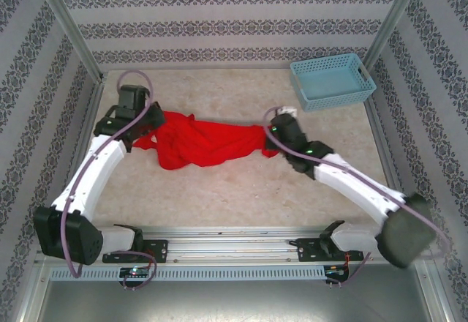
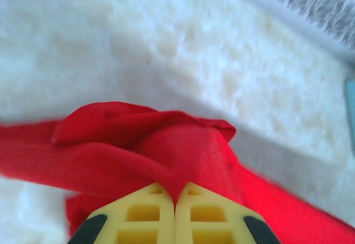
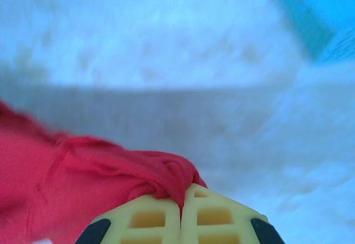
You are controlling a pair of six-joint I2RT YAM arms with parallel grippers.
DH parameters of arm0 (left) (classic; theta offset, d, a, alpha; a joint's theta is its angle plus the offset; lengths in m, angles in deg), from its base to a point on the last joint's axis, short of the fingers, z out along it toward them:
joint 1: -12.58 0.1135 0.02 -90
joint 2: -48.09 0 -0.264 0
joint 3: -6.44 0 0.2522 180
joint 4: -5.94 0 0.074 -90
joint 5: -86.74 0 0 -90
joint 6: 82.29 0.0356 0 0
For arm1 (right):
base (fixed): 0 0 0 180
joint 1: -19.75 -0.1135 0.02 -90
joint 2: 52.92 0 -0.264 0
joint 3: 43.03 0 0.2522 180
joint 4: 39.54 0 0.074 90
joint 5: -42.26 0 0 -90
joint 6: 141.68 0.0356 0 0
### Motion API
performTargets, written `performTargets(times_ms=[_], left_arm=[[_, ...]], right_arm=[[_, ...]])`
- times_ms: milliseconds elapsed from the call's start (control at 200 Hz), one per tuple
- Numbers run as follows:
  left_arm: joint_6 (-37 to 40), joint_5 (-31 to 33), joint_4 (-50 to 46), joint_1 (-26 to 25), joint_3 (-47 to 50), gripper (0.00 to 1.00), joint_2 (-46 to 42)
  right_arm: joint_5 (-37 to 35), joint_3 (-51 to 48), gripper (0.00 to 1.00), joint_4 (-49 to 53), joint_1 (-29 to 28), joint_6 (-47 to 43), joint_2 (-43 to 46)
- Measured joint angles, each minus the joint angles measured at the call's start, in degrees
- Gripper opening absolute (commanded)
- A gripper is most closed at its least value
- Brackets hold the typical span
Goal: Fold the inside-out t-shirt
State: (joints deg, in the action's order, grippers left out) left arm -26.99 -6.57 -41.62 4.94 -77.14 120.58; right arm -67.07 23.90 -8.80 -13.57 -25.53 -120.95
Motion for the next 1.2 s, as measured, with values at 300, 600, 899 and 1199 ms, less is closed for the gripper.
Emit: performTargets(times_ms=[300,600,899,1199], left_arm=[[0.2,-0.1,2.1,0.6,-0.1,0.02,-3.1],[3.9,-5.7,-2.0,0.6,0.7,0.29,19.1],[5.0,-2.6,-3.2,-1.0,3.1,0.66,10.6],[4.4,-3.8,-1.9,-2.2,12.2,0.60,8.6]], right_arm=[[-1.2,1.6,0.00,2.9,2.5,-3.2,9.8],[2.2,-7.4,0.00,6.4,4.3,-0.6,1.8],[3.9,-6.5,0.00,7.3,4.3,0.6,2.7],[2.3,-11.0,0.00,9.0,5.4,5.6,5.4]])
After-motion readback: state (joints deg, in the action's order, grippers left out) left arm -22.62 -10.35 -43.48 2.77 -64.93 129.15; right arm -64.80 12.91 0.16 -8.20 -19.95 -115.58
